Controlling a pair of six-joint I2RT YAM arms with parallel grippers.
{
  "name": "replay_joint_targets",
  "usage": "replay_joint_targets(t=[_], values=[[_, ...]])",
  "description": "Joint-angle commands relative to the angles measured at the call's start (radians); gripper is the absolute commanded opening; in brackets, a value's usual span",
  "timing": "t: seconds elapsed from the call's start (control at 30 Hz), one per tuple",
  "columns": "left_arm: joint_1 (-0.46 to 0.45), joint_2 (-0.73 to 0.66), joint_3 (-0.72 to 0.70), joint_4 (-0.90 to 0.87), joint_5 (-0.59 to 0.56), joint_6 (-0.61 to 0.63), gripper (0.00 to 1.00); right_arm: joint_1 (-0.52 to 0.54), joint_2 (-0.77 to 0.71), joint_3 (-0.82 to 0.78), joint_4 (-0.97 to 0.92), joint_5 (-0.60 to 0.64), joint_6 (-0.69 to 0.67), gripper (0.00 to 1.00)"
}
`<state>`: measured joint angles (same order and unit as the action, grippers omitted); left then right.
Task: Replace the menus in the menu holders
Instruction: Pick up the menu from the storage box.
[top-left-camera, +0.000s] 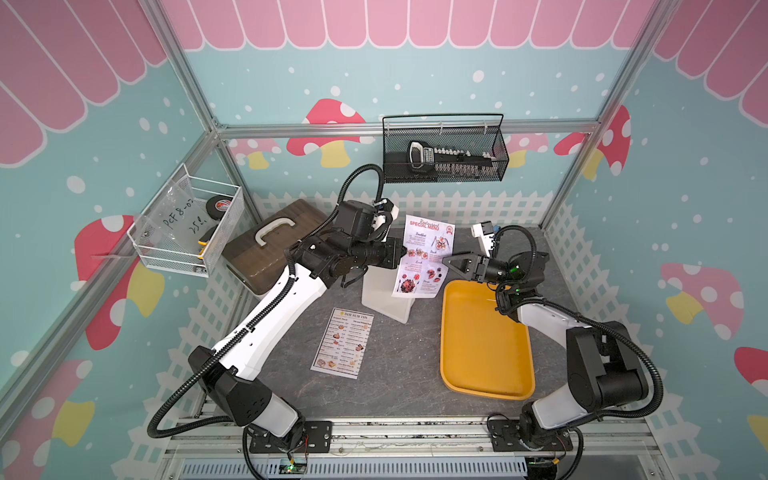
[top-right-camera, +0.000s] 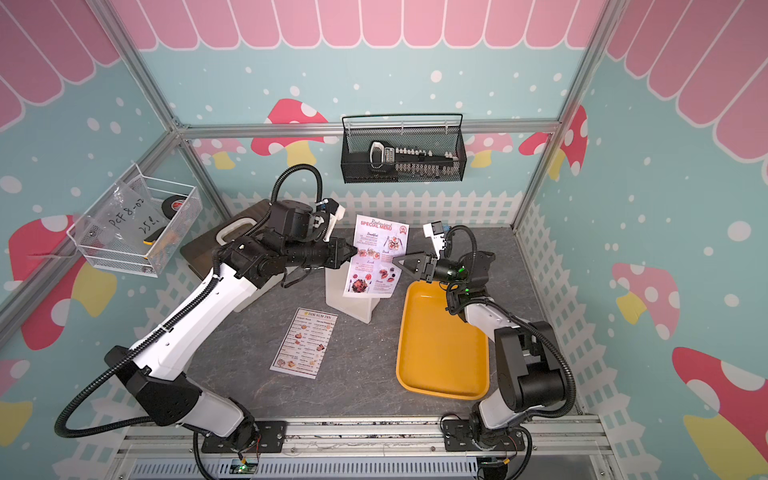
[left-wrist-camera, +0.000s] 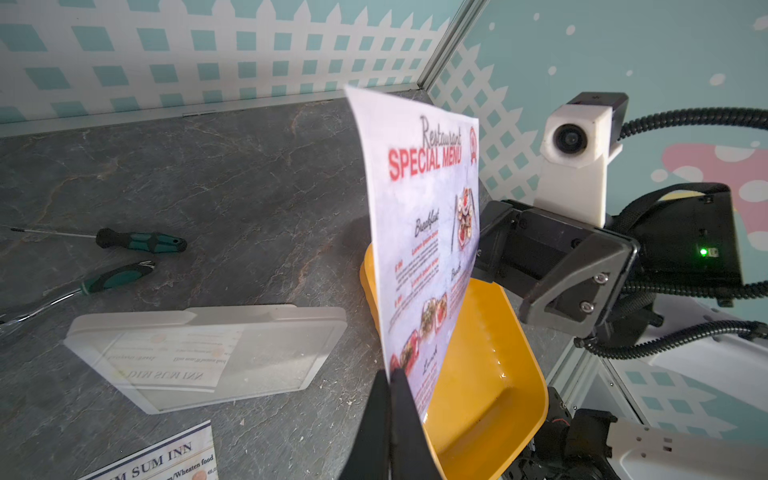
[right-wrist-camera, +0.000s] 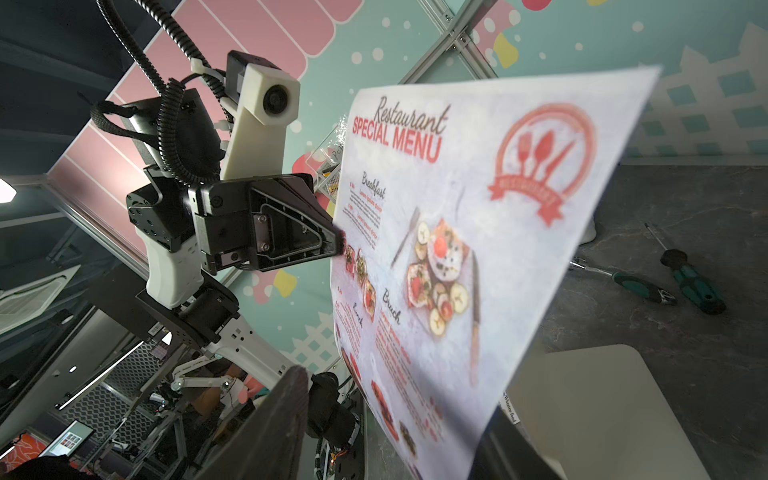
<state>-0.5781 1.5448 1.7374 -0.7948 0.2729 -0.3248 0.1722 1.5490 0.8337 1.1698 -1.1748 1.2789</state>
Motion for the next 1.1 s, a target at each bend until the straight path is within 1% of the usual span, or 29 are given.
replay_joint_targets(t=[0.0, 0.07, 0.17, 0.23, 0.33, 0.5, 0.57, 0.83, 1.07], values=[[0.009, -0.030, -0.016, 0.030, 0.000, 0.020, 0.00, 0.011, -0.038, 0.029, -0.050, 0.001, -0.023, 0.53], [0.014, -0.027, -0.020, 0.042, -0.005, 0.020, 0.00, 0.014, -0.064, 0.035, -0.149, 0.001, -0.088, 0.51], [0.018, -0.019, -0.023, 0.063, -0.012, 0.024, 0.00, 0.022, -0.114, 0.051, -0.349, 0.014, -0.229, 0.48], [0.019, -0.011, -0.021, 0.074, -0.012, 0.026, 0.00, 0.024, -0.133, 0.059, -0.414, 0.021, -0.268, 0.47], [0.019, 0.002, -0.018, 0.086, -0.001, 0.024, 0.00, 0.026, -0.139, 0.065, -0.446, 0.033, -0.278, 0.40], [0.019, 0.009, -0.012, 0.100, -0.021, 0.033, 0.00, 0.027, -0.146, 0.067, -0.468, 0.047, -0.283, 0.38], [0.018, 0.010, -0.008, 0.100, -0.038, 0.045, 0.00, 0.027, -0.156, 0.070, -0.500, 0.061, -0.296, 0.34], [0.018, 0.021, -0.022, 0.108, -0.048, 0.069, 0.00, 0.028, -0.183, 0.079, -0.518, 0.084, -0.282, 0.26], [0.017, 0.021, -0.039, 0.132, -0.036, 0.090, 0.00, 0.027, -0.188, 0.100, -0.536, 0.095, -0.276, 0.25]])
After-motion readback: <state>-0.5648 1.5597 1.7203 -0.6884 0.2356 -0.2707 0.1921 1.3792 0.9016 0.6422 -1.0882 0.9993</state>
